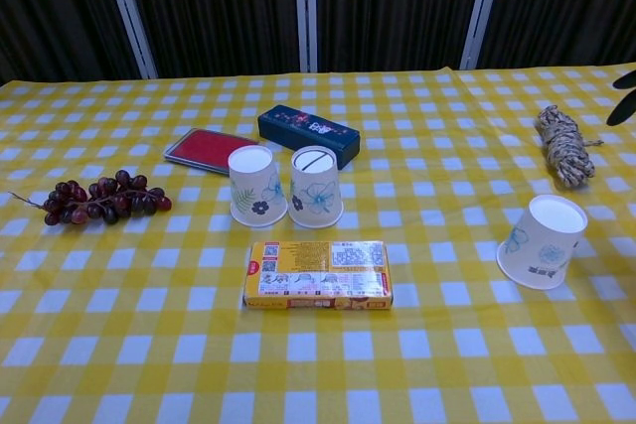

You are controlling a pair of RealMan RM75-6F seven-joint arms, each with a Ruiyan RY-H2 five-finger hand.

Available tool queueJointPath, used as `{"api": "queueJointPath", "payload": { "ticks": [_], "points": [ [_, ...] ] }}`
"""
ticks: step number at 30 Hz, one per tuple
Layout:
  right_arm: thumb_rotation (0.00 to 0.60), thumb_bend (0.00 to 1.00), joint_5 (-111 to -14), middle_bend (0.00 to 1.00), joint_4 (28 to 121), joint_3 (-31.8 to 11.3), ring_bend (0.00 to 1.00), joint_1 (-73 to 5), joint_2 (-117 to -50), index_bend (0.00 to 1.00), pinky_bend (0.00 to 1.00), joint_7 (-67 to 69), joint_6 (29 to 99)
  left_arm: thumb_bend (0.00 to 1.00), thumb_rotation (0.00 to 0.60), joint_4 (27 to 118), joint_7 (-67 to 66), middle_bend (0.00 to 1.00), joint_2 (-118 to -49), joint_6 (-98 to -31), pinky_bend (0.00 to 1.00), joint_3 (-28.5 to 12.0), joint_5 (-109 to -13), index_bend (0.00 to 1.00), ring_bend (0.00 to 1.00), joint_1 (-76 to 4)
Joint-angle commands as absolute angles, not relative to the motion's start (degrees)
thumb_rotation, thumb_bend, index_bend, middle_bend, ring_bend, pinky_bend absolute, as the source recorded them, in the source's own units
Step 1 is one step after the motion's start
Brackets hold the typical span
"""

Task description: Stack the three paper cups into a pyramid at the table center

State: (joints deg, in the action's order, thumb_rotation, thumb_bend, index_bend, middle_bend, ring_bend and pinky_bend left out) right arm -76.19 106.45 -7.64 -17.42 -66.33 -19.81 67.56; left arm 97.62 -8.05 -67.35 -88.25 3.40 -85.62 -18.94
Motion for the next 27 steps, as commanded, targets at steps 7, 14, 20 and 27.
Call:
{"api": "queueJointPath", "payload": {
  "ticks": [7, 14, 20, 27],
  "points": [
    [0.600, 0.13, -65.2, 0.03, 108.0, -8.6, 0.00, -22.7, -71.6, 0.26, 0.00, -30.4, 63.0, 0.27, 0.600, 97.2, -6.3, 0.00, -65.8, -87.5, 0.00, 2.8, -86.8, 0.00, 0.00, -17.6],
    [0.600, 0.11, -59.1, 0.06, 108.6, -8.2, 0.00, -24.2, -72.0, 0.30, 0.00, -34.2, 63.2, 0.27, 0.600, 97.4, -5.7, 0.00, -65.6, -86.4, 0.00, 2.1, -87.8, 0.00, 0.00, -17.2],
    [0.600, 0.11, -59.0, 0.10, 107.7, -7.5, 0.00, -24.9, -72.7, 0.35, 0.00, -33.5, 63.8, 0.27, 0.600, 97.7, -6.0, 0.00, -65.6, -85.6, 0.00, 1.6, -88.7, 0.00, 0.00, -16.9],
    [0.600, 0.11, -58.4, 0.10, 106.4, -7.0, 0.00, -25.7, -74.1, 0.33, 0.00, -32.5, 63.7, 0.27, 0.600, 97.9, -5.8, 0.00, -65.6, -85.1, 0.00, 1.0, -89.5, 0.00, 0.00, -16.5]
  ]
}}
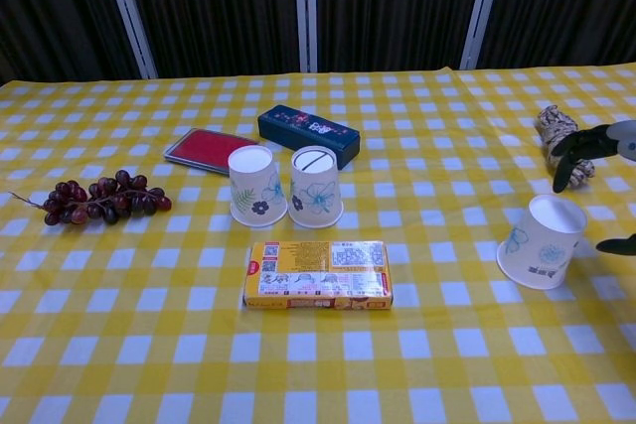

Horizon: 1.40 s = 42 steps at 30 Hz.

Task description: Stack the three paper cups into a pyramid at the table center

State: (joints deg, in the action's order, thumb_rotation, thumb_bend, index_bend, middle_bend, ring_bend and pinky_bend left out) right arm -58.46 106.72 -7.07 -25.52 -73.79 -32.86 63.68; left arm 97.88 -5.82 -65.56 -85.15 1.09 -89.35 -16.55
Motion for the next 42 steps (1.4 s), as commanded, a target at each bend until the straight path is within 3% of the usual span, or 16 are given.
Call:
{"api": "queueJointPath", "payload": {
  "ticks": [1, 11, 17, 22, 31, 42],
  "points": [
    [0.600, 0.11, -58.4, 0.09, 106.1, -7.0, 0.00, -25.8, -74.4, 0.32, 0.00, -32.4, 63.7, 0.27, 0.600, 97.8, -5.7, 0.00, -65.6, -85.0, 0.00, 0.9, -89.6, 0.00, 0.00, -16.5],
    [0.600, 0.11, -58.4, 0.09, 104.9, -6.5, 0.00, -27.2, -76.5, 0.32, 0.00, -32.6, 63.7, 0.27, 0.600, 97.3, -4.7, 0.00, -65.5, -84.4, 0.00, 0.2, -90.1, 0.00, 0.00, -16.1],
    [0.600, 0.14, -58.5, 0.13, 104.2, -6.2, 0.00, -27.8, -77.6, 0.37, 0.00, -32.7, 64.1, 0.27, 0.600, 97.2, -4.5, 0.00, -65.6, -84.2, 0.00, -0.2, -90.4, 0.00, 0.00, -15.9],
    [0.600, 0.22, -59.3, 0.19, 102.8, -6.3, 0.00, -28.1, -78.9, 0.47, 0.01, -31.9, 64.9, 0.27, 0.600, 97.0, -4.3, 0.00, -65.6, -84.0, 0.00, -0.5, -90.5, 0.00, 0.00, -15.7],
    [0.600, 0.24, -62.0, 0.21, 102.6, -6.6, 0.00, -28.0, -79.3, 0.49, 0.02, -30.5, 66.9, 0.27, 0.600, 96.8, -3.2, 0.00, -65.4, -84.0, 0.00, -1.0, -90.9, 0.00, 0.00, -15.3],
    [0.600, 0.24, -62.2, 0.22, 108.5, -11.4, 0.00, -31.3, -77.3, 0.50, 0.02, -31.9, 67.6, 0.27, 0.600, 96.7, -1.6, 0.00, -64.7, -83.9, 0.00, -1.8, -90.5, 0.00, 0.00, -14.9]
  ]
}}
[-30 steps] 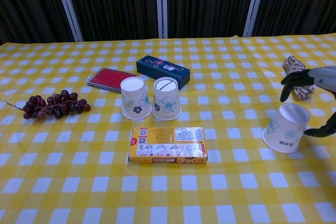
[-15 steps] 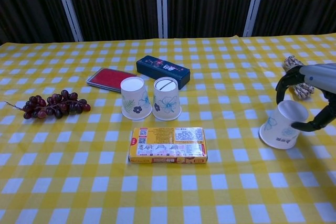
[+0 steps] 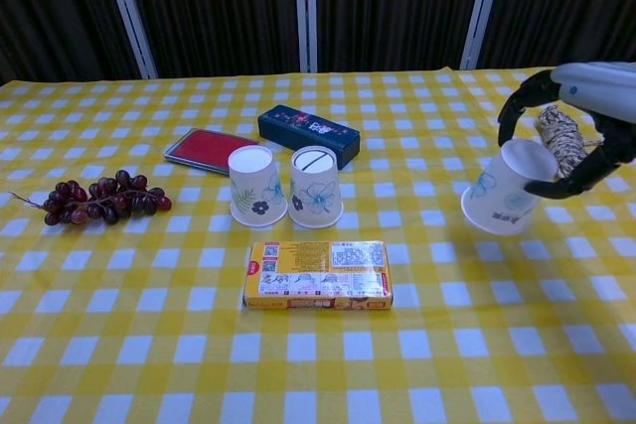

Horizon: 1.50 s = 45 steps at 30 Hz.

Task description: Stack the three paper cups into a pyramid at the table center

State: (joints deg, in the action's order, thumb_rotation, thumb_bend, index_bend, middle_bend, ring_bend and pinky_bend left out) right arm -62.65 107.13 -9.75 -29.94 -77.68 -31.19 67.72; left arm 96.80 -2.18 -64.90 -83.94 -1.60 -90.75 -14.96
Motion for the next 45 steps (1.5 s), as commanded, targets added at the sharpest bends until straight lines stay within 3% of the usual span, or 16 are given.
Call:
{"api": "queueJointPath", "payload": {
  "ticks": [1, 15, 30, 45],
  "points": [
    [0.600, 0.24, -61.7, 0.22, 109.0, -12.1, 0.00, -31.9, -77.2, 0.51, 0.02, -32.4, 67.4, 0.27, 0.600, 96.6, -1.4, 0.00, -64.6, -83.9, 0.00, -1.9, -90.4, 0.00, 0.00, -14.9],
    [0.600, 0.24, -50.2, 0.22, 111.1, -20.6, 0.00, -44.9, -81.5, 0.52, 0.02, -44.2, 65.5, 0.27, 0.600, 95.4, 3.1, 0.00, -63.5, -83.3, 0.00, -3.0, -89.6, 0.00, 0.00, -14.8],
    [0.600, 0.24, -42.5, 0.23, 103.6, -22.4, 0.00, -56.5, -91.7, 0.52, 0.03, -47.5, 64.8, 0.27, 0.600, 94.9, 5.7, 0.00, -62.7, -82.5, 0.00, -3.5, -88.9, 0.00, 0.00, -14.8],
    [0.600, 0.24, -40.2, 0.23, 96.6, -22.5, 0.00, -60.8, -96.1, 0.52, 0.03, -45.7, 63.5, 0.27, 0.600, 94.7, 6.0, 0.00, -62.6, -81.0, 0.00, -3.8, -88.2, 0.00, 0.00, -15.2]
  ]
}}
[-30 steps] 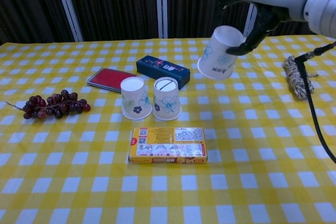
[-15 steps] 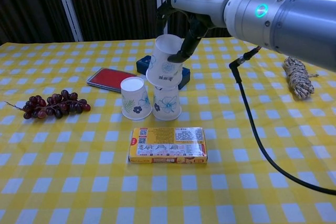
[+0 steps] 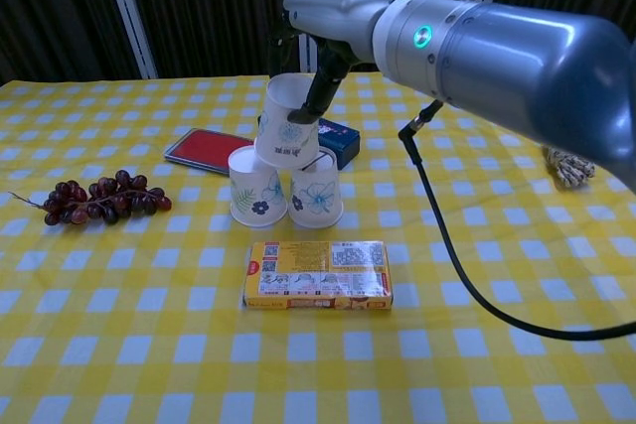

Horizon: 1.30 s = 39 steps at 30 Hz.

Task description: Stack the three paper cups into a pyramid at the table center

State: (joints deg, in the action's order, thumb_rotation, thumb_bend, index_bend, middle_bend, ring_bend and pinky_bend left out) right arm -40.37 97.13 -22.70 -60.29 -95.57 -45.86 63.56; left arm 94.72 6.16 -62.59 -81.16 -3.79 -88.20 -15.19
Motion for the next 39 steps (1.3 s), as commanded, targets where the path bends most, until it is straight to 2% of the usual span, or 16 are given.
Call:
{"api": "queueJointPath", "payload": {
  "ticks": [1, 15, 28, 39],
  "points": [
    [0.600, 0.24, -40.2, 0.23, 96.3, -22.4, 0.00, -61.0, -96.3, 0.52, 0.03, -45.7, 63.5, 0.27, 0.600, 94.7, 5.9, 0.00, -62.6, -80.9, 0.00, -3.8, -88.2, 0.00, 0.00, -15.3],
    [0.600, 0.24, -39.0, 0.23, 94.3, -20.9, 0.00, -62.6, -97.3, 0.52, 0.03, -45.4, 63.9, 0.27, 0.600, 94.6, 5.8, 0.00, -62.6, -80.3, 0.00, -3.6, -88.5, 0.00, 0.00, -15.4],
    [0.600, 0.18, -40.1, 0.15, 94.7, -20.1, 0.00, -62.7, -97.4, 0.28, 0.00, -44.5, 65.8, 0.27, 0.600, 95.0, 5.6, 0.00, -62.5, -80.7, 0.00, -3.6, -88.8, 0.00, 0.00, -15.2],
    [0.600, 0.17, -39.8, 0.09, 96.8, -19.0, 0.00, -62.0, -96.2, 0.22, 0.00, -45.4, 67.8, 0.27, 0.600, 95.1, 5.5, 0.00, -62.5, -81.0, 0.00, -3.5, -89.2, 0.00, 0.00, -15.0]
  ]
}}
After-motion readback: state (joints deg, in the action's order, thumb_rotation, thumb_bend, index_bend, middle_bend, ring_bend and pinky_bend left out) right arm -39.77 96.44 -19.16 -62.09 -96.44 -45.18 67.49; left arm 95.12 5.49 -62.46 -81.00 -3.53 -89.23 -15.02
